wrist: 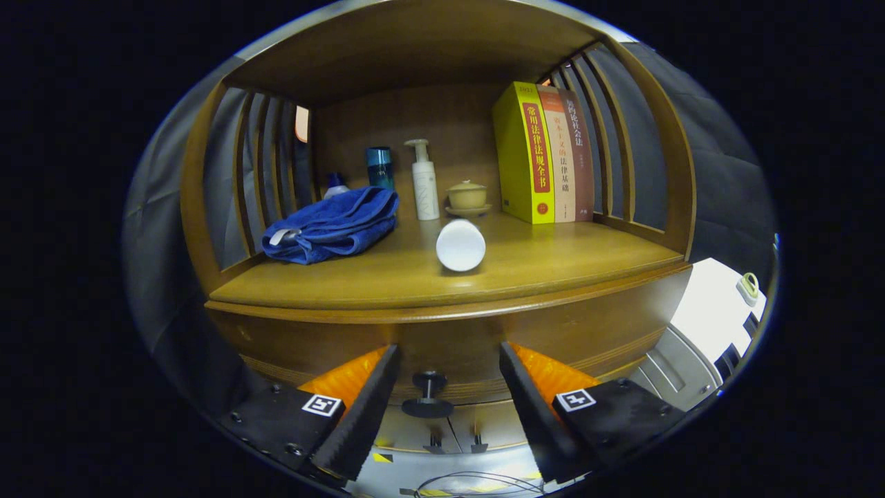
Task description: Pull open the drawer, take out the items inside it, and place them on the countertop above the cabinet.
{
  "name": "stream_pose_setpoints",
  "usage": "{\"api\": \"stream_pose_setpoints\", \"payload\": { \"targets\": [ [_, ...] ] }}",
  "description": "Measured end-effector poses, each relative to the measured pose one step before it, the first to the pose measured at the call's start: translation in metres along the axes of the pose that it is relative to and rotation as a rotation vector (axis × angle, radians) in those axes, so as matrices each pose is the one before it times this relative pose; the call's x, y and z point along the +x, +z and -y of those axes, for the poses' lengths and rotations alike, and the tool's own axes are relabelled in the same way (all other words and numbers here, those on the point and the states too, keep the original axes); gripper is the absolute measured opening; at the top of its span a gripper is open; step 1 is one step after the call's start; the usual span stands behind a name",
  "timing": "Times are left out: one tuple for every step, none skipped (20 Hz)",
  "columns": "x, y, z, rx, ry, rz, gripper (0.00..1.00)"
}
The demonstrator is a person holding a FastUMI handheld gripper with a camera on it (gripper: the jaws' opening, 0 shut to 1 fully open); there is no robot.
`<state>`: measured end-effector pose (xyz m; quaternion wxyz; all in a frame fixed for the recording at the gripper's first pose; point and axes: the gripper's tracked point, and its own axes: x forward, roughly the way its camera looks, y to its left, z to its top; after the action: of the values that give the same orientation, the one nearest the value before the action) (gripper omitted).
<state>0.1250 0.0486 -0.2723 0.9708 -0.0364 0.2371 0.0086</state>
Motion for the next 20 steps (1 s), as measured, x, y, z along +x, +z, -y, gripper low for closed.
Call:
{"api": "stream_pose_setpoints", "payload": {
  "targets": [
    [-0.00447,0.00645,0.00352,-0.00888,-0.00594,0.00931,0.97],
    [-0.00595,0.0167,0.00189,-0.00272,0.00267,0.03069,0.96],
    [-0.00596,0.02286,-0.00049,-0.00503,0.00414,0.03542,0.96],
    [-0.00867,0.02589,0.00283,-0.01126,-0.00246,0.02894,0.96],
    [-0.01248,0.02772,0.00378,-0.01556,-0.00324,0.02764,0.96],
    [-0.01061,0.02582,0.00229,-0.01527,-0.00273,0.02269,0.96],
    [-0.01257,0.02849,0.00084,-0.01523,-0.0044,0.02383,0.97],
    [-0.00966,0.02463,0.00107,-0.01498,-0.00391,0.02188,0.97],
    [-0.00928,0.02272,0.00298,-0.01731,-0.01051,0.0178,0.97],
    [-0.01078,0.0215,0.00358,-0.01784,-0.0124,0.0214,0.97],
    [-0.00865,0.02354,0.00353,-0.01412,-0.00558,0.02747,0.97],
    [-0.009,0.01982,0.00086,-0.00812,0.00448,0.02934,0.97],
    [-0.0078,0.01547,-0.00213,-0.00182,0.00455,0.02704,0.97],
    [-0.00771,0.01034,-0.00295,0.00053,0.00971,0.01505,0.97],
    [-0.00876,0.00644,-0.00354,0.00499,0.01733,0.01112,0.97],
    [-0.00322,0.00631,-0.00265,-0.00121,0.01713,0.01491,0.97],
    [-0.0024,0.00229,0.00168,-0.01507,0.00042,0.00143,0.97],
    [-0.00278,0.00552,0.00413,-0.0048,-0.01025,0.0071,0.97],
    [-0.00185,0.00878,0.0007,0.01622,-0.00943,0.00935,0.97],
    [-0.00313,0.00406,-0.00324,0.01592,0.00048,0.00704,0.97]
  ]
}}
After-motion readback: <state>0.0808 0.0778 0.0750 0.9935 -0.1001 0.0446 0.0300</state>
